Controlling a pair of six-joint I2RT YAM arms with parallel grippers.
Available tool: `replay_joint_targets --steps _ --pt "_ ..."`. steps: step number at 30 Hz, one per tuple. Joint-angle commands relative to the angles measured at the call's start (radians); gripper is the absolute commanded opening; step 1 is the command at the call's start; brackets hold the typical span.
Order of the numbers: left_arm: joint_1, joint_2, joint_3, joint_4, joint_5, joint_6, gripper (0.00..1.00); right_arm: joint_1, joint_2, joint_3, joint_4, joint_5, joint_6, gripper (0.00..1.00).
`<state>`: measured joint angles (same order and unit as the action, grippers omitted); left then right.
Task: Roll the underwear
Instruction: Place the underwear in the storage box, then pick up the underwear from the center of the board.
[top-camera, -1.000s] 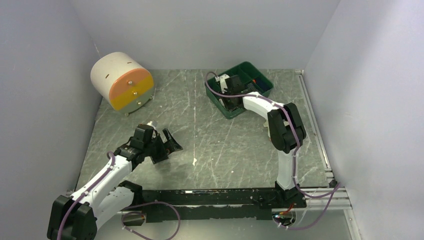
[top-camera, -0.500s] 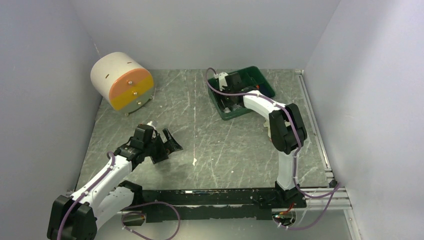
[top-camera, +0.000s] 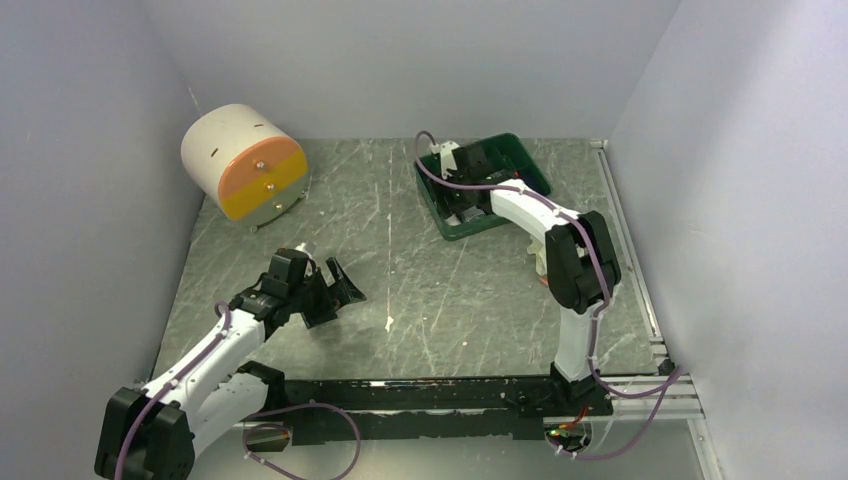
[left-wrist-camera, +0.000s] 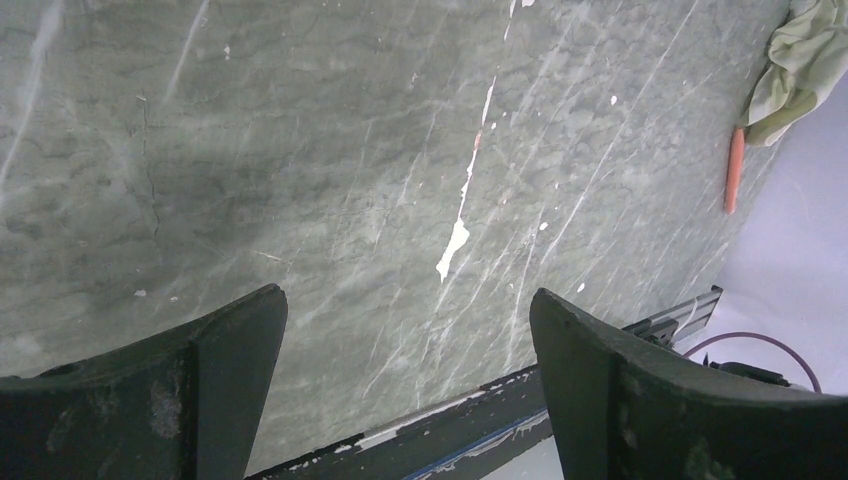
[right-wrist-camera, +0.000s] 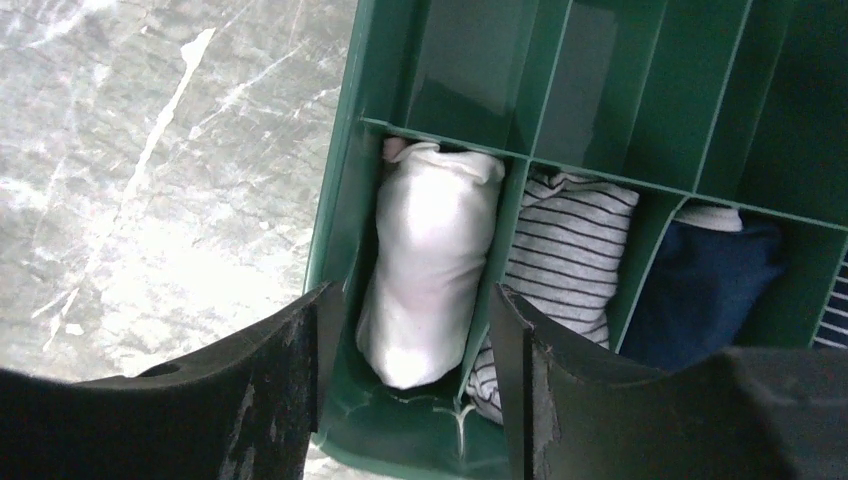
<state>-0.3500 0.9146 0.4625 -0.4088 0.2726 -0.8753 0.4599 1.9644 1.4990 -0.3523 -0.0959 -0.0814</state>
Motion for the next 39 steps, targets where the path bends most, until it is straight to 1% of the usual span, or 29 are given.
replay_joint_targets --steps 1,5,8,10,12,14,17,20,23,27,30,31,32,35,38,39 --pt "0.005 -0.003 0.022 0.022 0.015 0.024 0.96 0.004 -0.106 -0.010 0.001 -0.008 0.038 0.61" --pt "0.005 -0.010 0.033 0.007 0.005 0.039 0.96 -0.008 -0.221 -0.092 0.089 0.087 0.120 0.64" --pt "0.005 -0.022 0.041 -0.013 -0.010 0.048 0.96 -0.030 -0.360 -0.211 0.175 0.200 0.173 0.68" --pt "0.005 -0.030 0.044 -0.018 -0.014 0.054 0.96 -0.056 -0.457 -0.310 0.204 0.280 0.222 0.71" --pt "0.005 -0.037 0.050 -0.029 -0.024 0.062 0.96 -0.102 -0.554 -0.399 0.205 0.336 0.276 0.78" --pt "0.005 -0.041 0.059 -0.041 -0.037 0.070 0.96 -0.169 -0.636 -0.493 0.188 0.379 0.334 0.81" --pt "0.005 -0.045 0.069 -0.042 -0.041 0.085 0.96 -0.292 -0.723 -0.631 0.151 0.353 0.392 0.86" --pt "0.005 -0.042 0.071 -0.032 -0.031 0.105 0.96 -0.414 -0.725 -0.702 0.075 0.289 0.432 0.88" --pt "0.005 -0.041 0.079 -0.017 -0.018 0.133 0.96 -0.477 -0.675 -0.739 0.055 0.247 0.434 0.88" --pt "0.005 -0.043 0.097 -0.035 -0.030 0.149 0.96 -0.489 -0.587 -0.705 0.068 0.195 0.427 0.87" --pt "0.005 -0.041 0.103 -0.047 -0.038 0.153 0.96 -0.488 -0.531 -0.658 0.066 0.193 0.408 0.87" --pt "0.005 -0.041 0.100 -0.047 -0.036 0.151 0.96 -0.489 -0.511 -0.643 0.060 0.204 0.405 0.85" --pt "0.005 -0.038 0.095 -0.042 -0.031 0.148 0.96 -0.488 -0.489 -0.629 0.049 0.218 0.402 0.81" --pt "0.005 -0.036 0.078 -0.031 -0.015 0.136 0.96 -0.489 -0.465 -0.603 0.036 0.233 0.404 0.64" --pt "0.005 -0.040 0.069 -0.027 -0.012 0.123 0.96 -0.487 -0.491 -0.596 0.036 0.231 0.407 0.45" --pt "0.005 -0.041 0.069 -0.028 -0.013 0.121 0.96 -0.487 -0.507 -0.592 0.028 0.232 0.410 0.40"
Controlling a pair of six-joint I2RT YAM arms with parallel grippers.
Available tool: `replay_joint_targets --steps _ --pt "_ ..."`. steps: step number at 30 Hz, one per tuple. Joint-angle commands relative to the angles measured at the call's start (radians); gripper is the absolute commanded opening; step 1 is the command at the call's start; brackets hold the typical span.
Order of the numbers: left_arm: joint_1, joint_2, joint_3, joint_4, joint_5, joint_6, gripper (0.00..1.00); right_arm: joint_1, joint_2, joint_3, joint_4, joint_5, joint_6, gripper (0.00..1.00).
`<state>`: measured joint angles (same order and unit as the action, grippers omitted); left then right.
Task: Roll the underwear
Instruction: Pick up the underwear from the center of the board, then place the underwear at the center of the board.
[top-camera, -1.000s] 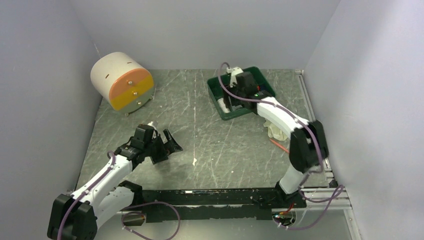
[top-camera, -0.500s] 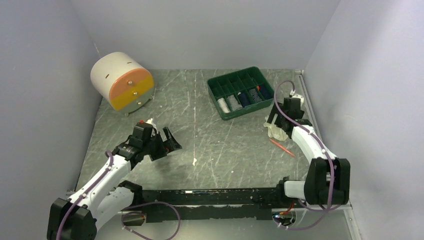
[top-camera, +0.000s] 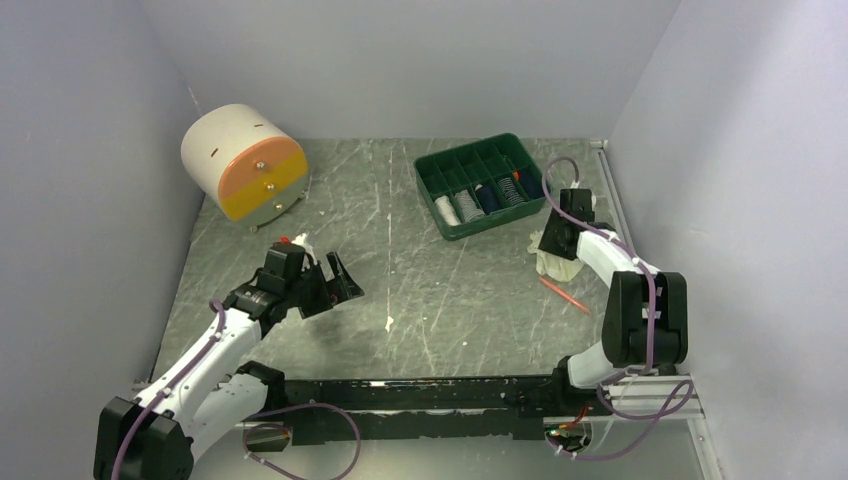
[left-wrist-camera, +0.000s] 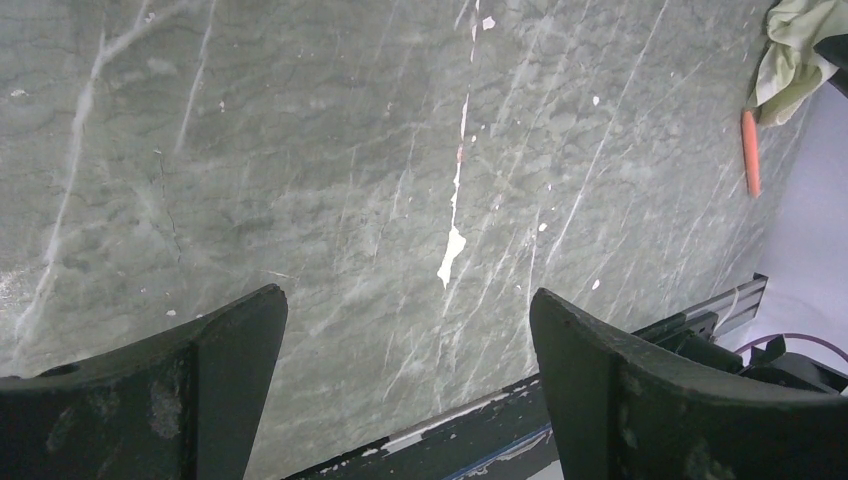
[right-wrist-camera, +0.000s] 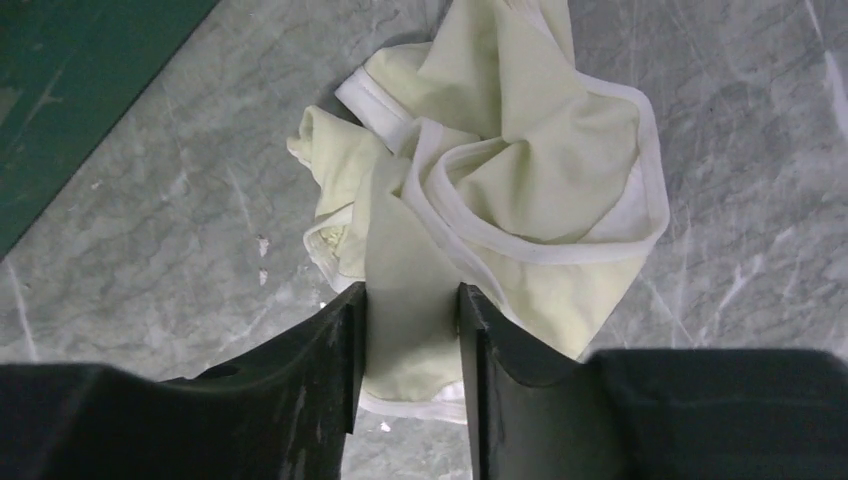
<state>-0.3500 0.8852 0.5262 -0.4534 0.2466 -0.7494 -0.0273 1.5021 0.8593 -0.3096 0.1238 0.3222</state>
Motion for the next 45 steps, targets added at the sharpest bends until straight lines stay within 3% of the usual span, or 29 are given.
replay_joint_targets --steps 1,4,6,16,21,24,28,31,34,37,39,41,43,45 --pt "0.005 -0.013 0.007 0.016 0.014 -0.004 0.96 0.000 -0.066 0.055 -0.018 0.011 0.005 0.32" --pt "0.005 -0.007 0.018 0.009 0.013 0.003 0.96 0.000 -0.135 0.065 -0.015 0.010 -0.003 0.07" --pt "0.005 0.002 0.027 0.006 0.009 0.009 0.96 0.000 -0.185 0.092 -0.039 0.020 0.003 0.00" --pt "0.005 0.014 0.063 -0.014 -0.008 0.013 0.96 0.008 -0.434 0.249 -0.224 -0.178 0.078 0.00" --pt "0.005 0.012 0.097 -0.062 -0.086 0.027 0.96 0.021 -0.490 0.294 -0.188 -0.668 0.068 0.00" --pt "0.005 0.020 0.126 -0.095 -0.136 0.025 0.96 0.192 -0.471 0.308 -0.178 -0.758 0.118 0.00" --pt "0.007 0.036 0.166 -0.164 -0.234 0.014 0.96 0.570 -0.437 0.271 -0.074 -0.572 0.196 0.00" --pt "0.009 0.033 0.207 -0.238 -0.307 -0.004 0.96 0.713 -0.364 0.229 0.067 -0.562 0.295 0.00" --pt "0.011 -0.012 0.222 -0.280 -0.367 -0.030 0.96 0.754 -0.338 0.103 0.122 -0.454 0.422 0.00" --pt "0.011 -0.065 0.202 -0.264 -0.340 -0.032 0.96 0.746 -0.383 -0.133 0.188 -0.366 0.510 0.03" --pt "0.011 -0.083 0.182 -0.243 -0.311 -0.026 0.96 0.739 -0.430 -0.254 0.182 -0.328 0.515 0.20" --pt "0.011 -0.085 0.162 -0.225 -0.269 -0.014 0.96 0.736 -0.475 -0.303 0.072 -0.252 0.500 0.44" --pt "0.011 -0.077 0.138 -0.205 -0.232 -0.002 0.96 0.735 -0.523 -0.317 -0.024 -0.187 0.459 0.53" --pt "0.011 -0.067 0.116 -0.184 -0.195 0.006 0.96 0.735 -0.563 -0.303 -0.065 -0.163 0.397 0.55"
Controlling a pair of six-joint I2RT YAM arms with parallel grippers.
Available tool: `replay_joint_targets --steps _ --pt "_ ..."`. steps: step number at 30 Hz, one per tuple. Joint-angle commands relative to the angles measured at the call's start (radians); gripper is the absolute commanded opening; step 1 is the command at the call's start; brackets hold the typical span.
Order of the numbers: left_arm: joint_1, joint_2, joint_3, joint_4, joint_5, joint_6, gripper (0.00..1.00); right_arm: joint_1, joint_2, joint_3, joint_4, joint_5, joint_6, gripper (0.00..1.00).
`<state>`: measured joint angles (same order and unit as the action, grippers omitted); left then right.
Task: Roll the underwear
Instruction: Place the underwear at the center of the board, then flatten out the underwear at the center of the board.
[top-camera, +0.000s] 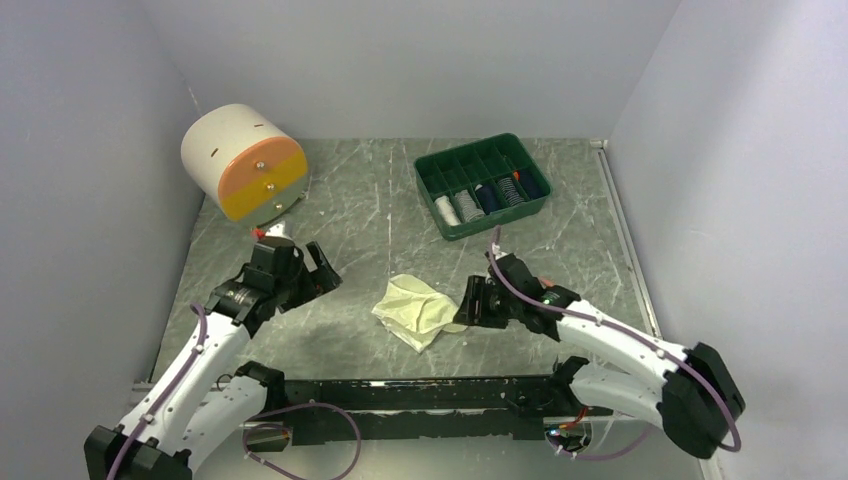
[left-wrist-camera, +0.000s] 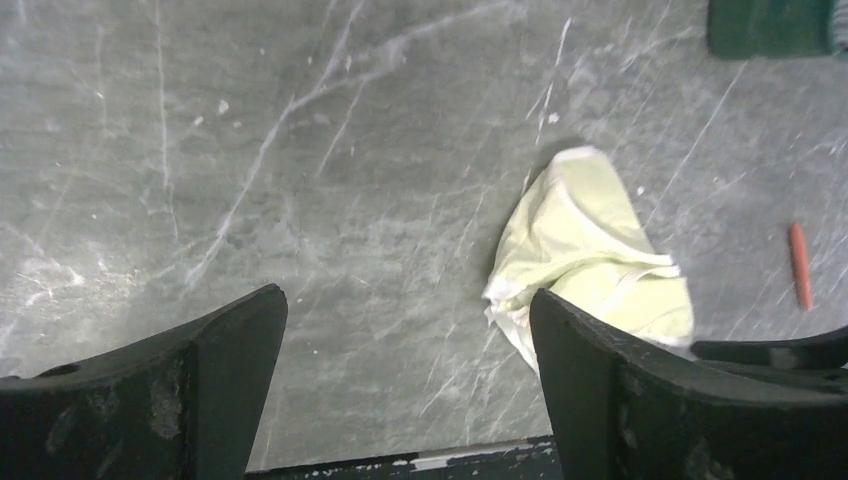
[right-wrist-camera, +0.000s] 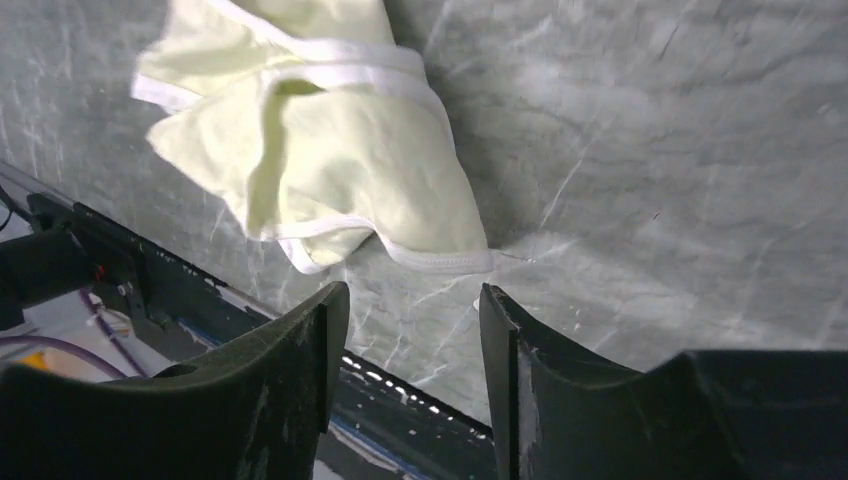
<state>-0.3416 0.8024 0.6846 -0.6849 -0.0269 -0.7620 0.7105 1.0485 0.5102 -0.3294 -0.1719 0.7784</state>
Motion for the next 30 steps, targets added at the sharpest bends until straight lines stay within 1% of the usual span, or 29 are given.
replay_joint_targets --steps 1,2,5,6,7,9,10,12,13,16,19,23,28,29,30 --pt "0.003 0.021 -0.055 0.060 0.094 0.020 0.96 -0.003 -0.119 0.061 -0.024 0.107 -0.109 0.55" --pt "0.003 0.027 -0.066 0.074 0.110 0.021 0.96 -0.003 -0.113 0.076 -0.004 0.052 -0.154 0.55" --pt "0.003 0.050 -0.084 0.102 0.142 0.012 0.95 0.005 -0.005 0.164 0.022 -0.043 -0.248 0.53" --pt "0.003 0.058 -0.083 0.103 0.140 0.007 0.94 0.019 0.037 0.190 0.041 -0.069 -0.270 0.53" --pt "0.003 0.064 -0.077 0.094 0.129 -0.001 0.94 0.042 0.083 0.218 0.053 -0.063 -0.283 0.52" --pt "0.003 0.074 -0.062 0.052 0.076 -0.029 0.94 0.128 0.163 0.274 0.075 0.010 -0.314 0.52" --pt "0.003 0.076 -0.055 0.021 0.041 -0.051 0.95 0.196 0.205 0.304 0.081 0.065 -0.341 0.53" --pt "0.003 0.060 -0.056 -0.018 0.015 -0.084 0.96 0.292 0.293 0.373 0.078 0.155 -0.384 0.59" --pt "0.003 0.047 -0.059 -0.027 0.000 -0.093 0.96 0.327 0.335 0.401 0.084 0.167 -0.412 0.61" --pt "0.003 -0.004 -0.070 -0.050 -0.012 -0.123 0.96 0.400 0.449 0.458 0.110 0.240 -0.480 0.62" --pt "0.003 -0.057 -0.076 -0.069 -0.026 -0.138 0.96 0.445 0.535 0.493 0.138 0.283 -0.540 0.62" --pt "0.003 -0.096 -0.069 -0.084 -0.028 -0.131 0.96 0.464 0.599 0.527 0.136 0.372 -0.597 0.62" --pt "0.003 -0.096 -0.072 -0.088 -0.022 -0.119 0.95 0.465 0.637 0.527 0.153 0.391 -0.669 0.62" --pt "0.003 -0.094 -0.076 -0.082 -0.018 -0.118 0.95 0.465 0.646 0.528 0.157 0.390 -0.679 0.61" --pt "0.003 -0.092 -0.079 -0.073 -0.009 -0.116 0.95 0.465 0.656 0.530 0.159 0.391 -0.683 0.57"
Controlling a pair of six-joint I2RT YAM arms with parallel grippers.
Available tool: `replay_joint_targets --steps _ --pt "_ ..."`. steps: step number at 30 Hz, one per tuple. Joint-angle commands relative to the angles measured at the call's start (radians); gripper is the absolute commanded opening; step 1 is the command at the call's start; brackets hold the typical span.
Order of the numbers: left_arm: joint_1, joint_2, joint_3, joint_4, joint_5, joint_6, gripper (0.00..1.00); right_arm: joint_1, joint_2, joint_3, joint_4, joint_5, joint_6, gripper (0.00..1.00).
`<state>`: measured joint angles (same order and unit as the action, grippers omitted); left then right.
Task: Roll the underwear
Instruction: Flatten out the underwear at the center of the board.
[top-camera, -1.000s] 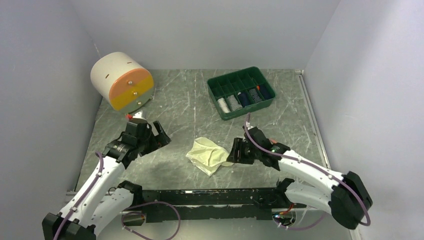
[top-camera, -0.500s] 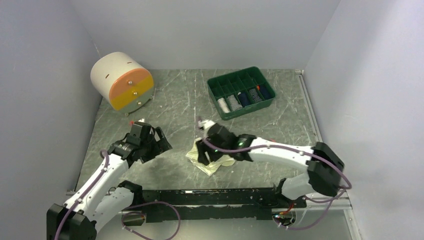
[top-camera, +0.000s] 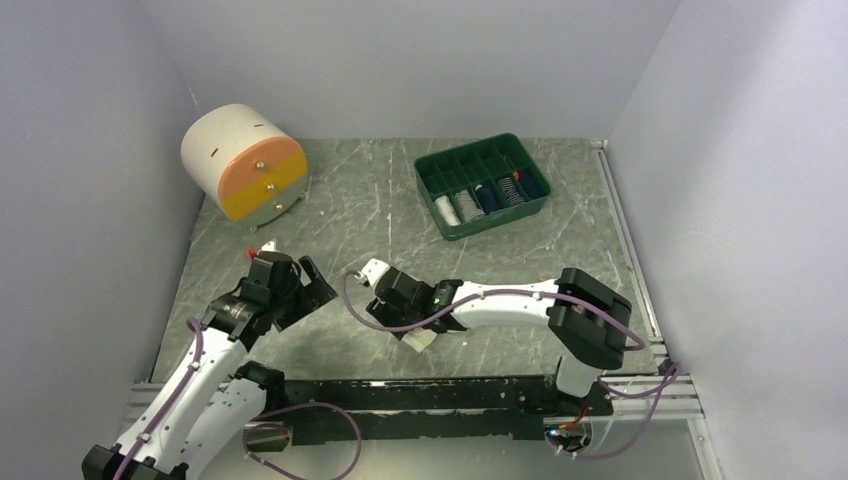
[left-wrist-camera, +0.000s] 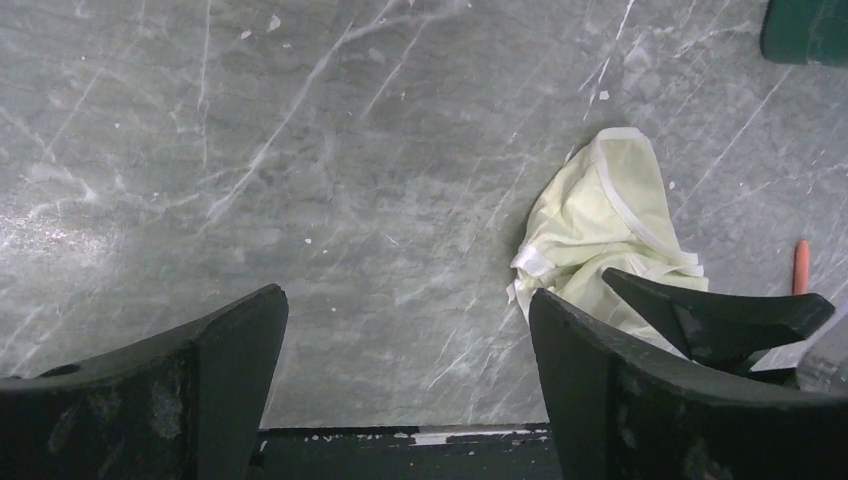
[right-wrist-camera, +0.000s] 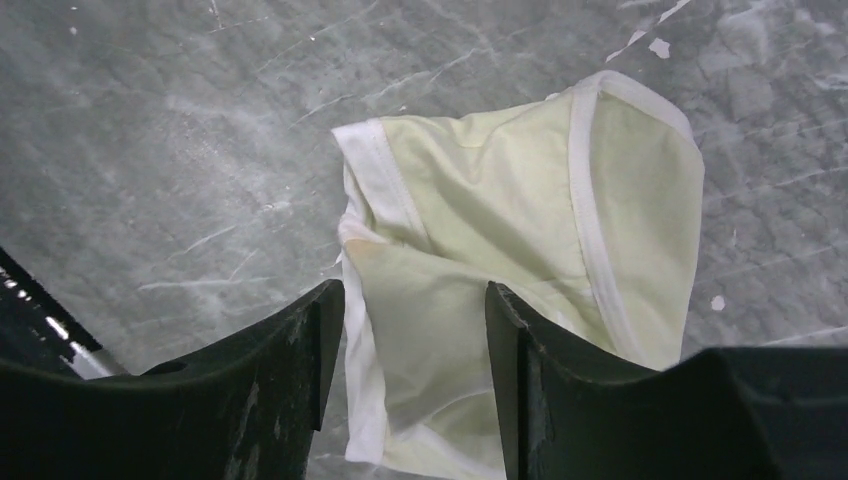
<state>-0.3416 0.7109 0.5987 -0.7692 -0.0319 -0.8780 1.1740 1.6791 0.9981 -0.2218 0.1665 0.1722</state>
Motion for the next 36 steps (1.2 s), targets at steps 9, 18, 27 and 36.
replay_joint_targets --steps 9,18,27,36 --pt "0.003 0.027 -0.016 0.100 0.093 0.054 0.94 -0.001 -0.067 0.074 -0.011 0.111 -0.026 0.00" --pt "0.001 0.140 -0.086 0.348 0.382 0.162 0.93 -0.038 -0.504 -0.162 -0.131 0.027 0.129 0.00" --pt "0.000 0.239 -0.122 0.398 0.420 0.171 0.90 -0.012 -0.578 -0.335 -0.206 -0.700 0.313 0.05" --pt "0.000 0.257 -0.122 0.357 0.379 0.163 0.89 -0.022 -0.467 -0.081 -0.264 -0.250 0.165 0.68"
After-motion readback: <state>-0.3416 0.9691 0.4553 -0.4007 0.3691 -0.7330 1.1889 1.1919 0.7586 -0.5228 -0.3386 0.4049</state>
